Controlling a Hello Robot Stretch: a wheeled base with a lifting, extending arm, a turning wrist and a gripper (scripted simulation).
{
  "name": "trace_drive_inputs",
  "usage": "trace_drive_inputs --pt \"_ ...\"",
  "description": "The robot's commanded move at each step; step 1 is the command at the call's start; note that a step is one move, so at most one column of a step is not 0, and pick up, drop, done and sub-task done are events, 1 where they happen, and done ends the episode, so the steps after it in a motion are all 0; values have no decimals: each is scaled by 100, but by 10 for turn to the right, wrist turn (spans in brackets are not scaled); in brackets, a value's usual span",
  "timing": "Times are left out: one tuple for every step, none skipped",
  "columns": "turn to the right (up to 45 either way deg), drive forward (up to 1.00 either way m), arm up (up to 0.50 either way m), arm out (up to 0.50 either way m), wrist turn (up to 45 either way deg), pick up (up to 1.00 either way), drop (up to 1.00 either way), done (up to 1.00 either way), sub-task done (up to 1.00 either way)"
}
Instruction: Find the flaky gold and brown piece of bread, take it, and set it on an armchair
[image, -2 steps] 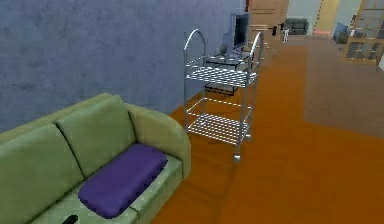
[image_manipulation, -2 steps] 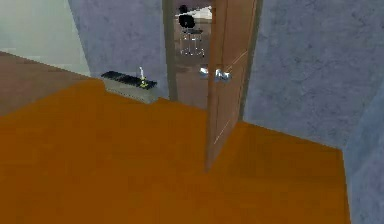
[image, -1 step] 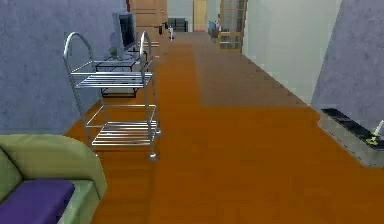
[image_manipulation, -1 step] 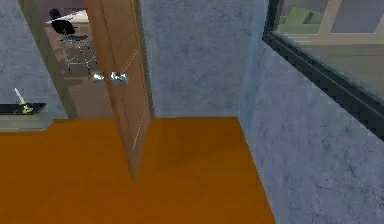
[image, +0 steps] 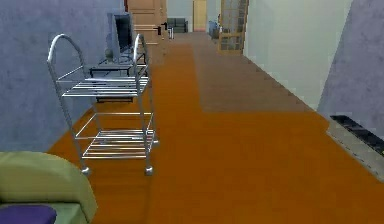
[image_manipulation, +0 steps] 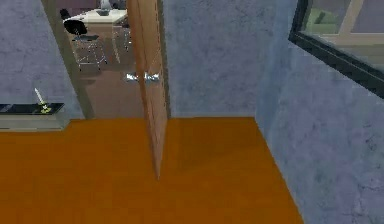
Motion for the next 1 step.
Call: trace_drive_inputs --pt "30 0 0 0 0 0 0 0 0"
